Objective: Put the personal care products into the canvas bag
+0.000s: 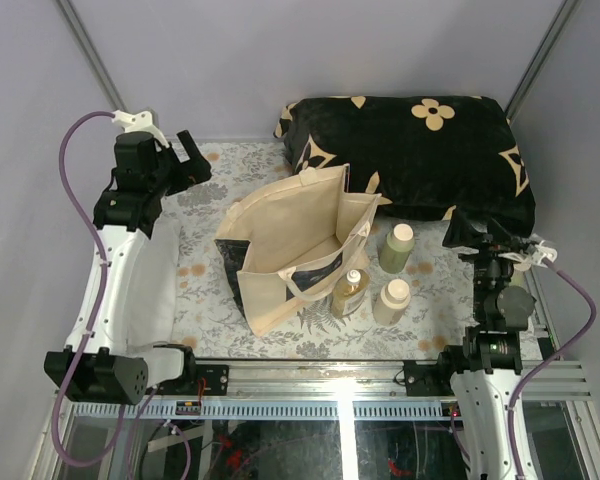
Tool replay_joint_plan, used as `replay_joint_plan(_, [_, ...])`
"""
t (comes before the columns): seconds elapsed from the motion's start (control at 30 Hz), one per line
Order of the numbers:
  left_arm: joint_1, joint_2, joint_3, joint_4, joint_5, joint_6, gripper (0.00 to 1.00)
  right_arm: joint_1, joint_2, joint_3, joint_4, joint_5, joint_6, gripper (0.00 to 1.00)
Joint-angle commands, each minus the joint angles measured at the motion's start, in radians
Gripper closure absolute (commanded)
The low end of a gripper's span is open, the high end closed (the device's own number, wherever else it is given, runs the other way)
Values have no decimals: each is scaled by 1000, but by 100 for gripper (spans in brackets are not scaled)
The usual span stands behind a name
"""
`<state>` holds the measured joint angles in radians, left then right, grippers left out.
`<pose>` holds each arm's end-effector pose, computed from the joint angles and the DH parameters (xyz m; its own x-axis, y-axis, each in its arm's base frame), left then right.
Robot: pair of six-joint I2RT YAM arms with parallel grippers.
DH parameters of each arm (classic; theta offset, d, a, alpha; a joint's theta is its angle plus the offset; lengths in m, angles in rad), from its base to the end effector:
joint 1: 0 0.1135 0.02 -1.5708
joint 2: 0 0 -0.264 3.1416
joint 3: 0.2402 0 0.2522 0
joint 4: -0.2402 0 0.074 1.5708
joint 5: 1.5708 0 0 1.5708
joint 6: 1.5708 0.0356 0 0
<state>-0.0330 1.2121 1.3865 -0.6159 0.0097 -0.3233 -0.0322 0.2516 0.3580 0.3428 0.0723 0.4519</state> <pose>0.2571 -0.0088 0.4155 -0.4182 -0.3040 -0.8560 -0.0961 0.9518 -0.2912 0.1000 -0.0058 0.3124 0.4329 0.4218 -0.7967 -0.1021 0.9010 0.4216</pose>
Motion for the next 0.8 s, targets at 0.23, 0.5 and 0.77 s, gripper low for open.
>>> replay_joint_plan(0.23, [-85, 47, 49, 9, 339, 144, 0, -2, 398, 619, -562, -64, -217, 1])
replay_joint_plan(0.5, [-205, 13, 62, -37, 460, 220, 0, -2, 528, 829, -796, -82, -241, 1])
replay_joint_plan(0.77, [-334, 64, -5, -117, 281, 290, 0, -2, 576, 893, -937, -56, -261, 0])
